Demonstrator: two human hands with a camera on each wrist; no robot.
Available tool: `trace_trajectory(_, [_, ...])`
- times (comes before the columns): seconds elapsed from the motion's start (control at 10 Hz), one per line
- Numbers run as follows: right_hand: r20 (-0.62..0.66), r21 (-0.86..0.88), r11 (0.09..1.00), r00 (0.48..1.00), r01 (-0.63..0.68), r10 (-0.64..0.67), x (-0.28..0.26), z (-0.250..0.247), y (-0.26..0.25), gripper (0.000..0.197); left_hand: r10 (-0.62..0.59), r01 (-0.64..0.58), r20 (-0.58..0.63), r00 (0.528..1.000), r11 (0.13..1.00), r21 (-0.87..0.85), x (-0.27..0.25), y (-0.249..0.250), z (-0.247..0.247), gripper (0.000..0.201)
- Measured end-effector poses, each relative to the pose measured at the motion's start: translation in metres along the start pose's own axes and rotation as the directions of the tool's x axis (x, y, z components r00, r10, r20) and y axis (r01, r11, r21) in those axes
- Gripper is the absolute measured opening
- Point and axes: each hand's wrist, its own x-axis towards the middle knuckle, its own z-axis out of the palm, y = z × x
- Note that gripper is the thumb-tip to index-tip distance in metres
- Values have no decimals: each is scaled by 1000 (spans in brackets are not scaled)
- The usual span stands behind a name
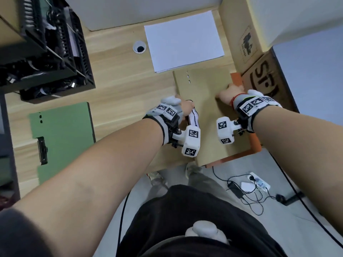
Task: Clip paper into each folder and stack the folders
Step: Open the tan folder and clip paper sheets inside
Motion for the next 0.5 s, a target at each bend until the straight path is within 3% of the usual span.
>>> trace_trajectory(0.1, [-27,-97,995,1000,-10,7,13,2,2,50,10,-9,-2,1000,993,114,8,-3,8,27])
trace_trajectory(0.2, [-85,-175,984,996,-19,4,21,0,-3,54,84,-74,-9,996,919,386,-6,1,11,37])
trace_trajectory(0.3, [-72,-209,978,997,-11,-4,29,1,-9,56,153,-110,-38,988,841,530,1,3,16,35])
trace_trajectory(0.5, [-92,-191,981,996,-28,11,31,12,-27,63,109,-119,58,992,732,671,6,7,4,39])
